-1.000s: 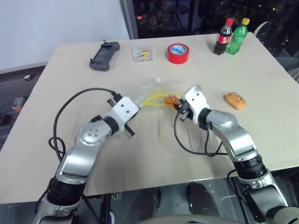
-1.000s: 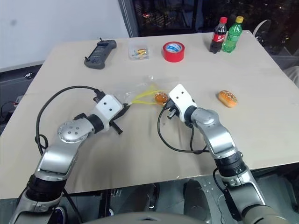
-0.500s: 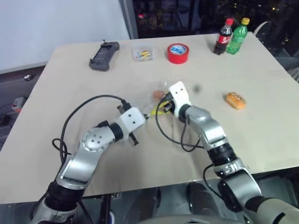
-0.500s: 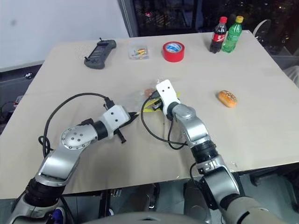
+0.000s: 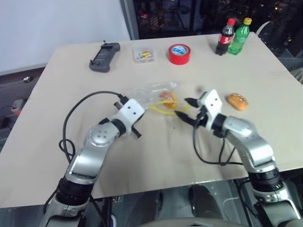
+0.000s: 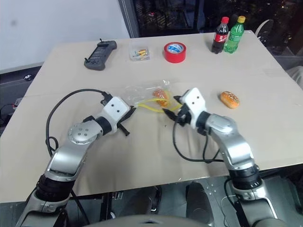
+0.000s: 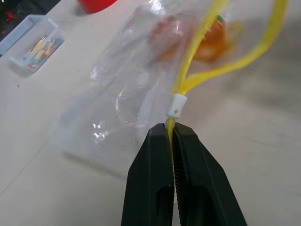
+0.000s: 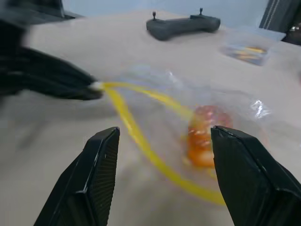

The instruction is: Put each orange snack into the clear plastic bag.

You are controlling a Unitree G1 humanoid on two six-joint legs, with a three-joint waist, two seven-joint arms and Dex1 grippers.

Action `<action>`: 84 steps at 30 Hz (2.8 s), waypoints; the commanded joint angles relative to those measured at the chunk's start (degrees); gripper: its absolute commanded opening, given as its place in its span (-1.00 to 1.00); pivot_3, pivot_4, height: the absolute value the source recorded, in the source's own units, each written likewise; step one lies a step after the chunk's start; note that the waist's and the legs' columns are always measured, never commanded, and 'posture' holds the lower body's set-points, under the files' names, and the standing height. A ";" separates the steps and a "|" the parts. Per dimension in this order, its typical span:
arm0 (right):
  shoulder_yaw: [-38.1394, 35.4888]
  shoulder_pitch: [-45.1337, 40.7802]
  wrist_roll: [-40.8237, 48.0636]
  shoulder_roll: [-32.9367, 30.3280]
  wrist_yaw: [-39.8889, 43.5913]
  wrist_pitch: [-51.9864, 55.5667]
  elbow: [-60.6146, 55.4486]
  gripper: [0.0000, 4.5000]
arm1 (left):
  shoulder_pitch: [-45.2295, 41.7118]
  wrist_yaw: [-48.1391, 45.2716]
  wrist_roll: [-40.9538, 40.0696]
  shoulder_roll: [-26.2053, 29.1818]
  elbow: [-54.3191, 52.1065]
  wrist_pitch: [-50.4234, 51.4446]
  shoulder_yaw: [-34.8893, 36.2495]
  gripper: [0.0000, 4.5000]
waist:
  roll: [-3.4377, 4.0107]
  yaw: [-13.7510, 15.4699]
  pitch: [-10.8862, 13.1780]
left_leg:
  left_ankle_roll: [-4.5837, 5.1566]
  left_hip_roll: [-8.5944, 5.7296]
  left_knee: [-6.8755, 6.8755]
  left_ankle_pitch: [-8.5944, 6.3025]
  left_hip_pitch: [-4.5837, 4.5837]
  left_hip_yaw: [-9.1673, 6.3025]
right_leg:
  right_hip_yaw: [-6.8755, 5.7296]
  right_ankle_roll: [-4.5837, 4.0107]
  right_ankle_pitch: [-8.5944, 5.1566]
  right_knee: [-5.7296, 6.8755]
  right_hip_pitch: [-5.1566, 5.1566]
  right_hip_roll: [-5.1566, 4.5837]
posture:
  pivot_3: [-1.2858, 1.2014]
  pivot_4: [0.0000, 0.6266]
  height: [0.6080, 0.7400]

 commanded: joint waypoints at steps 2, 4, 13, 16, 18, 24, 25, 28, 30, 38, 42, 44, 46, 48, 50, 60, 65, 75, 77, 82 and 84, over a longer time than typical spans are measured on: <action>-10.78 1.47 -6.20 -7.04 -7.87 -4.74 4.08 0.40 | -1.48 0.61 -0.10 -0.06 -0.98 0.26 1.16 -1.00 | 0.00 0.51 0.00 | 0.00 -0.01 0.01 0.00 0.01 0.01 | -0.01 0.00 0.00 0.02 0.01 -0.01 | 0.03 -0.52 1.00; -12.75 0.41 -10.42 -10.61 -11.84 -6.75 12.55 0.40 | -1.85 0.54 -0.28 -0.12 -0.91 0.32 1.04 -1.00 | -0.01 0.75 0.00 | 0.00 -0.03 0.08 0.01 0.01 0.08 | 0.01 0.00 0.00 0.01 0.04 -0.03 | 0.03 -0.52 1.00; -13.20 -9.00 -11.05 -12.24 -10.85 -14.59 44.55 0.40 | -2.54 0.23 -0.28 -0.17 -0.52 0.08 0.43 -1.00 | -0.05 0.23 -0.02 | -0.13 0.05 0.10 0.08 0.05 0.39 | 0.16 -0.01 0.01 0.01 0.06 0.00 | 0.03 -0.52 1.00; -13.84 -10.20 -10.12 -12.56 -9.68 -17.39 47.64 0.14 | -2.33 0.25 -0.27 -0.04 -0.88 0.20 0.71 -1.00 | -0.06 0.33 -0.02 | 0.00 0.04 0.18 0.01 0.09 0.37 | 0.12 0.00 0.01 -0.06 0.22 0.00 | 0.03 -0.52 1.00; -14.63 -9.66 -8.67 -13.02 -8.31 -17.13 45.64 -0.31 | -2.23 0.46 -0.23 -0.09 -1.16 0.59 0.87 -1.00 | -0.06 0.36 -0.02 | 0.00 0.04 0.23 0.01 0.10 0.32 | 0.11 0.01 0.01 -0.06 0.26 0.00 | 0.03 -0.52 1.00; -16.99 -2.57 -0.51 -13.42 -3.32 -8.57 24.68 -0.80 | -2.34 0.62 -0.64 -0.44 -2.19 1.77 1.26 -1.00 | -0.01 0.64 0.01 | 0.01 0.04 0.25 0.00 0.07 0.17 | 0.08 0.02 0.02 -0.04 0.25 0.01 | 0.03 -0.52 1.00; -17.02 -1.42 0.87 -13.49 -2.82 -6.38 20.44 -0.80 | -2.40 0.61 -0.73 -0.50 -2.31 1.97 1.32 -1.00 | -0.01 0.68 0.01 | 0.01 0.03 0.24 0.00 0.00 0.14 | 0.08 0.02 0.02 -0.04 0.19 -0.01 | 0.03 -0.52 1.00; -16.04 1.47 6.45 -12.14 -2.97 2.08 6.00 -0.80 | -2.64 0.71 -1.14 -0.88 -2.41 2.44 1.72 -1.00 | 0.01 0.29 0.02 | 0.01 0.03 0.24 0.00 -0.05 0.19 | 0.13 0.03 0.02 -0.03 0.09 -0.01 | 0.03 -0.52 1.00; -14.06 2.45 10.22 -10.36 -4.06 7.81 -2.24 -0.80 | -2.96 0.85 -1.42 -1.20 -2.37 2.69 1.97 -1.00 | 0.01 0.28 0.02 | 0.02 0.05 0.22 -0.01 -0.04 0.16 | 0.11 0.03 0.02 -0.03 0.08 0.00 | 0.03 -0.52 1.00; -1.68 0.77 8.43 0.22 -13.07 15.76 -10.10 -0.80 | -2.33 0.46 -2.50 -1.60 -4.42 2.66 1.69 -1.00 | 0.00 1.05 0.01 | 0.02 0.03 0.25 -0.01 -0.05 0.12 | 0.06 0.03 0.02 -0.03 0.10 -0.03 | 0.03 -0.52 1.00; 1.63 0.69 7.64 1.85 -13.57 16.29 -10.22 -0.80 | -1.60 -0.17 -3.42 -1.19 -5.65 3.35 1.72 -1.00 | 0.00 1.55 0.01 | 0.00 0.02 0.24 0.00 -0.05 0.11 | 0.05 0.03 0.02 -0.03 0.07 -0.02 | 0.03 -0.52 1.00; 3.93 -0.06 6.38 3.62 -14.61 15.80 -8.95 -0.80 | -0.85 -0.45 -4.03 -1.26 -6.86 3.81 1.58 -1.00 | 0.00 1.52 0.01 | 0.01 0.02 0.23 -0.01 -0.05 0.11 | 0.04 0.03 0.02 -0.03 0.08 -0.01 | 0.03 -0.52 1.00; 5.32 -1.89 4.22 6.06 -16.39 13.87 -5.48 -0.80 | 0.08 -1.13 -4.52 -0.95 -8.09 3.20 1.17 -1.00 | 0.00 1.23 0.01 | 0.00 0.04 0.23 -0.01 -0.04 0.13 | 0.05 0.03 0.02 -0.02 0.07 0.00 | 0.03 -0.52 1.00; 5.80 -3.80 2.09 8.51 -18.16 11.76 -1.33 -0.80 | 0.95 -1.70 -4.80 -0.56 -8.89 2.95 0.80 -1.00 | 0.00 0.99 0.02 | 0.00 0.06 0.20 0.00 -0.01 0.18 | 0.11 0.03 0.02 -0.02 0.04 0.03 | 0.03 -0.52 1.00; 6.00 -4.93 0.81 10.56 -18.90 9.70 1.48 -0.80 | 1.61 -1.97 -4.97 -0.31 -9.28 3.01 0.59 -1.00 | 0.00 1.17 0.01 | 0.00 0.07 0.18 0.00 -0.01 0.15 | 0.09 0.02 0.02 0.01 0.03 0.05 | 0.03 -0.52 1.00; 9.22 -9.64 -0.34 19.22 -12.60 -0.83 16.88 -0.57 | 4.08 -2.20 -4.45 1.20 -8.97 1.59 -0.28 -1.00 | 0.01 0.68 0.02 | -0.17 0.11 0.07 0.10 0.01 0.16 | 0.12 0.00 0.02 0.01 -0.01 0.10 | 0.03 -0.52 1.00; 9.80 -10.46 -3.86 18.38 -12.29 -4.50 20.56 0.27 | 4.52 -1.05 -4.86 0.43 -8.75 2.22 0.78 -1.00 | 0.01 0.57 0.02 | -0.17 0.08 0.07 0.10 0.01 0.15 | 0.12 0.00 0.02 -0.01 0.00 0.09 | 0.03 -0.52 1.00; 6.40 0.32 -4.41 -1.23 -0.81 -8.40 0.70 0.33 | 2.51 -2.74 -11.52 -0.25 -6.01 5.06 7.48 -1.00 | 0.01 0.49 0.02 | -0.01 0.08 0.05 -0.01 -0.02 0.12 | 0.10 0.01 0.02 -0.04 -0.01 0.08 | 0.03 -0.52 1.00; 7.53 0.60 -11.66 -6.79 -1.89 -13.34 1.93 0.33 | 1.74 -3.44 -12.95 -0.11 -5.82 5.29 8.12 -1.00 | 0.01 0.46 0.02 | 0.00 0.08 0.06 -0.01 -0.01 0.14 | 0.09 0.02 0.01 -0.03 0.00 0.08 | 0.03 -0.52 1.00; 11.04 -2.86 -22.73 -9.40 -6.49 -22.03 11.30 0.33 | 1.39 -3.96 -15.03 0.08 -6.21 5.97 8.69 -1.00 | -0.01 0.05 0.02 | -0.02 0.15 0.10 0.01 0.04 0.27 | 0.13 0.03 0.01 -0.03 0.02 0.11 | 0.03 -0.52 1.00; 13.01 -5.51 -26.06 -8.53 -7.40 -25.90 16.32 0.33 | 1.42 -3.98 -15.59 0.30 -6.64 6.14 8.61 -1.00 | -0.02 -0.02 0.02 | -0.19 0.19 0.10 0.10 0.05 0.31 | 0.16 0.03 0.01 0.00 0.00 0.14 | 0.03 -0.52 1.00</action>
